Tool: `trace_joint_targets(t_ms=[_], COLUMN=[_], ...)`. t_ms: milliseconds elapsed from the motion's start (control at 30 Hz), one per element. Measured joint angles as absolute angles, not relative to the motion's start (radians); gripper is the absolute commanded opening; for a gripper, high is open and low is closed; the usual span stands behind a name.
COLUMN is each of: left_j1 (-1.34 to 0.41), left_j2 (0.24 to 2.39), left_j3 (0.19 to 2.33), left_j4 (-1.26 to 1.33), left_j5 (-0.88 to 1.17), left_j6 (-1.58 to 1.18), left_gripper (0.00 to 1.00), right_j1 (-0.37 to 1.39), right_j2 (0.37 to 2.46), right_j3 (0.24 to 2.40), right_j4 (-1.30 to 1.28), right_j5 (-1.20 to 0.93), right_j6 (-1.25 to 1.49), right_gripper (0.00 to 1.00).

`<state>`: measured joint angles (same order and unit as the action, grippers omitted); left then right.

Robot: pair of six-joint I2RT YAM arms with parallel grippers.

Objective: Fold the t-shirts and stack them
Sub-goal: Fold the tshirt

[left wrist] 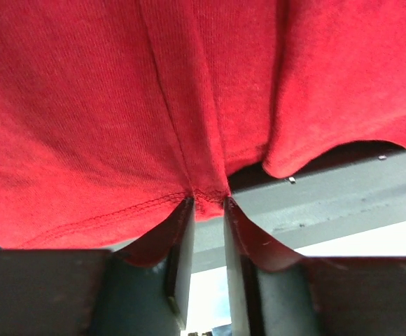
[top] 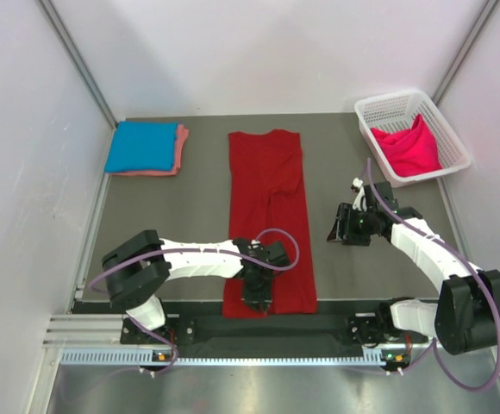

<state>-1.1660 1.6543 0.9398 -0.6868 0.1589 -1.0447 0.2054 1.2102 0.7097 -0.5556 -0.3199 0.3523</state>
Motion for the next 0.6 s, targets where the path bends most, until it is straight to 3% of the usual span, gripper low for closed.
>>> trace_joint_targets(t_ms=[100, 267, 600], left_j1=[-1.166, -1.166, -1.191], left_j2=[1.664, 1.666, 1.667], left_j3=[0.94, 0.94, 1.018], left_j4=[-0.685, -0.682, -0.71], left_j5=[0.155, 0.144, 0.114], left_j6=[-1.042, -1.04, -1.021], left_gripper=[0.22, 0.0, 0.0], right_j1=[0.205, 0.205, 0.206], right_j2=[1.21, 1.21, 1.213], right_j3=[0.707, 0.707, 0.707], right_j4=[-0.553, -0.551, -0.542], right_j5=[-0.324, -0.327, -0.334], right_j6=[0.352, 0.352, 0.352], right_gripper=[0.54, 0.54, 0.54])
